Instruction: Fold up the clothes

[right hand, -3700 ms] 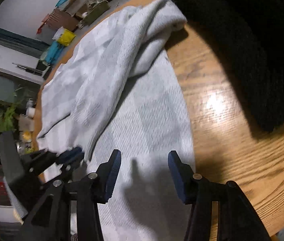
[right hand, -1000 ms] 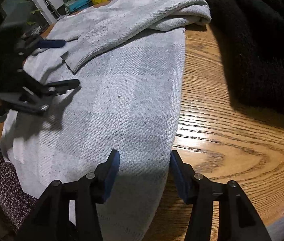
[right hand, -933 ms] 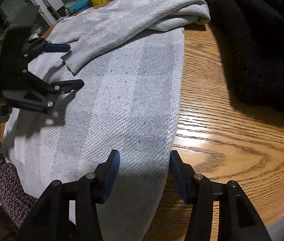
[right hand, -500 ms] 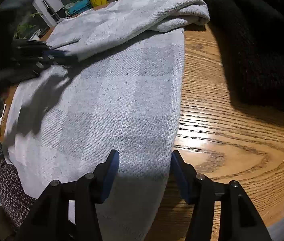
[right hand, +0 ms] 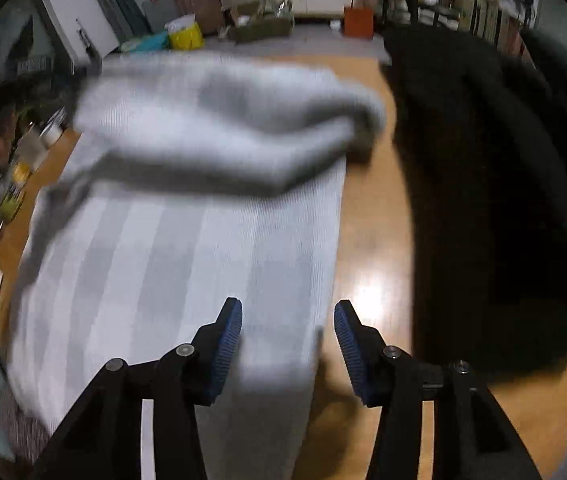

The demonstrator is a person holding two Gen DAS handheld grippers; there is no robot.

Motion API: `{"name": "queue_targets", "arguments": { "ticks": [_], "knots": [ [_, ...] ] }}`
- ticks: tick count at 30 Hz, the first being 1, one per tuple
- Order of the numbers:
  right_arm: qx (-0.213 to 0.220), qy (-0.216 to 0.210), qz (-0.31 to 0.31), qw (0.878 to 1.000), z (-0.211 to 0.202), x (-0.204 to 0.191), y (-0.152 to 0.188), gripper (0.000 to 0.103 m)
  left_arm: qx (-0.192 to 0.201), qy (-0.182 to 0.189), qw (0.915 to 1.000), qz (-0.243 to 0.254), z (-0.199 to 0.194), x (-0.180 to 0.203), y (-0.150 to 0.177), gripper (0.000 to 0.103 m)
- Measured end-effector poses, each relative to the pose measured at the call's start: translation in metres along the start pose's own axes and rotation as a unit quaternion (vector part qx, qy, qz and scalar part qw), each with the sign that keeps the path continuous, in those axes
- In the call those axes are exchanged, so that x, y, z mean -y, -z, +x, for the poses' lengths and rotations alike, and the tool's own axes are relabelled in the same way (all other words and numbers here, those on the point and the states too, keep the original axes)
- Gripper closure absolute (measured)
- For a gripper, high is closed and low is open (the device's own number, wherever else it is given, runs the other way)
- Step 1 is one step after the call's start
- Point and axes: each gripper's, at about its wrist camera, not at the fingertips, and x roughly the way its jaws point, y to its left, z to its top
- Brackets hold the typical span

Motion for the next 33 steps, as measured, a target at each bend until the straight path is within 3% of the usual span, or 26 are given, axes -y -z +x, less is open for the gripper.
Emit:
{"name": "queue_targets", "arguments": {
  "ticks": [2, 5, 9, 12, 19, 22, 24, 28, 29, 30, 31, 33],
  "knots": [
    [0.009, 0.017, -0.004, 1.000, 0.005, -0.001, -0.021, 0.051, -0.002, 0.014, 0.9993, -0.036, 0.011, -0.024, 0.002, 0.095],
    [0.016, 0.030, 0.003, 0.999, 0.013, -0.001, -0.043, 0.051, 0.026, 0.029, 0.9956, -0.086, -0.024, -0.051, 0.019, 0.095],
    [0.027, 0.016, 0.006, 0.999, 0.024, 0.007, -0.042, 0.051, 0.076, -0.001, 0.9901, -0.118, -0.079, -0.087, 0.022, 0.096],
    [0.035, 0.036, -0.010, 0.999, 0.035, -0.003, -0.042, 0.051, 0.075, -0.025, 0.9884, -0.130, -0.106, -0.105, 0.027, 0.096],
    [0.070, 0.047, -0.057, 0.995, 0.036, -0.010, -0.040, 0.066, 0.054, -0.018, 0.9904, -0.126, -0.106, -0.107, 0.043, 0.096],
    [0.096, 0.086, -0.111, 0.985, 0.036, -0.026, -0.050, 0.063, 0.053, -0.007, 0.9905, -0.127, -0.104, -0.103, 0.044, 0.096],
    [0.098, 0.096, -0.129, 0.982, 0.041, -0.030, -0.063, 0.050, 0.047, -0.018, 0.9930, -0.107, -0.110, -0.097, 0.045, 0.096],
    [0.060, 0.039, -0.128, 0.989, 0.067, -0.024, -0.089, 0.045, 0.059, -0.043, 0.9961, -0.049, -0.132, -0.082, 0.045, 0.096],
    [0.046, 0.023, -0.120, 0.991, 0.075, -0.021, -0.093, 0.057, 0.074, -0.041, 0.9954, -0.044, -0.141, -0.080, 0.043, 0.096],
    [0.040, 0.015, -0.105, 0.994, 0.078, -0.018, -0.095, 0.082, 0.096, -0.040, 0.9938, -0.039, -0.151, -0.075, 0.039, 0.096],
    [0.041, 0.011, -0.088, 0.995, 0.080, -0.014, -0.097, 0.088, 0.122, -0.040, 0.9913, -0.030, -0.162, -0.069, 0.033, 0.098],
    [0.068, -0.009, -0.059, 0.996, 0.068, -0.006, -0.098, 0.092, 0.188, -0.034, 0.9816, 0.005, -0.191, -0.048, 0.020, 0.100]
  ]
}}
